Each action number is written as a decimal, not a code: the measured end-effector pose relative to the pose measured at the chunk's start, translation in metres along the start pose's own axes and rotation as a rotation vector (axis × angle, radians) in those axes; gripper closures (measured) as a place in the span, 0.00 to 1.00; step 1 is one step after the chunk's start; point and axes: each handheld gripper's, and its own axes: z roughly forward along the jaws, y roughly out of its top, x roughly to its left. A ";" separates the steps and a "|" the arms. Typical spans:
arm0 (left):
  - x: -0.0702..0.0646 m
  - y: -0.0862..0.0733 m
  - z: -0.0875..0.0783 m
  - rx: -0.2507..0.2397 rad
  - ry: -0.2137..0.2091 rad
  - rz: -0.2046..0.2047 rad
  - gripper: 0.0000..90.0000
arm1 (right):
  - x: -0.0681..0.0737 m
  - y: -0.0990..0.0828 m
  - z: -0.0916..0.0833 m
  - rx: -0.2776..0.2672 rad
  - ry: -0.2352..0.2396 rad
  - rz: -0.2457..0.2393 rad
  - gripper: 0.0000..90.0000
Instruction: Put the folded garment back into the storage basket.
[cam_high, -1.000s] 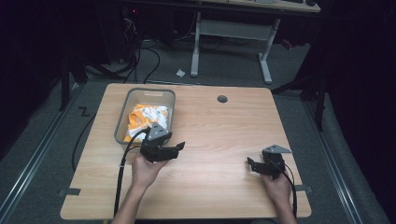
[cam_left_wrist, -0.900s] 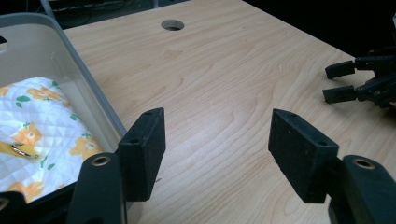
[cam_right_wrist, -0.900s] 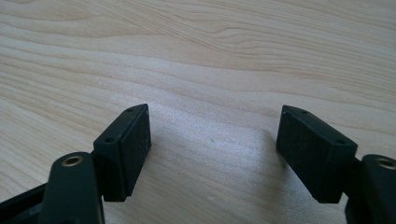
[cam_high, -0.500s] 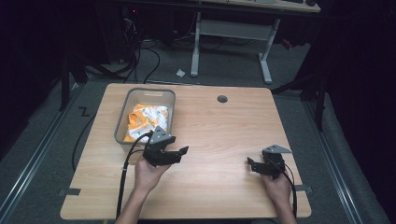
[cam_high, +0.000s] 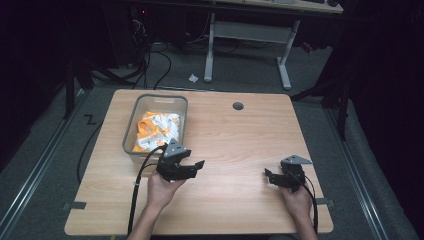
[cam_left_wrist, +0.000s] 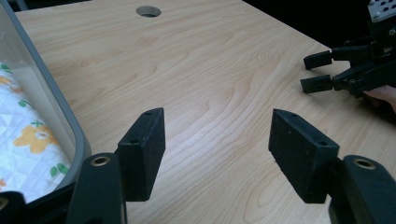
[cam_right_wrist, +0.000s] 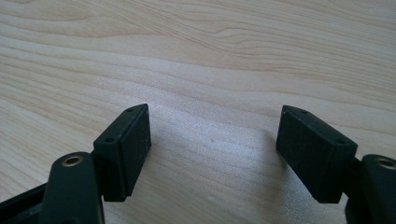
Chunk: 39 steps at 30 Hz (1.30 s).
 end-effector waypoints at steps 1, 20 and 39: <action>0.000 -0.001 0.001 -0.001 -0.002 -0.003 0.41 | 0.000 0.000 0.000 0.000 0.000 0.000 0.30; -0.009 -0.015 0.015 0.029 -0.029 -0.014 0.41 | 0.000 0.000 0.000 0.001 0.001 -0.002 0.30; -0.011 -0.037 0.033 0.083 -0.053 -0.040 0.41 | 0.000 0.000 0.000 0.002 0.001 -0.001 0.30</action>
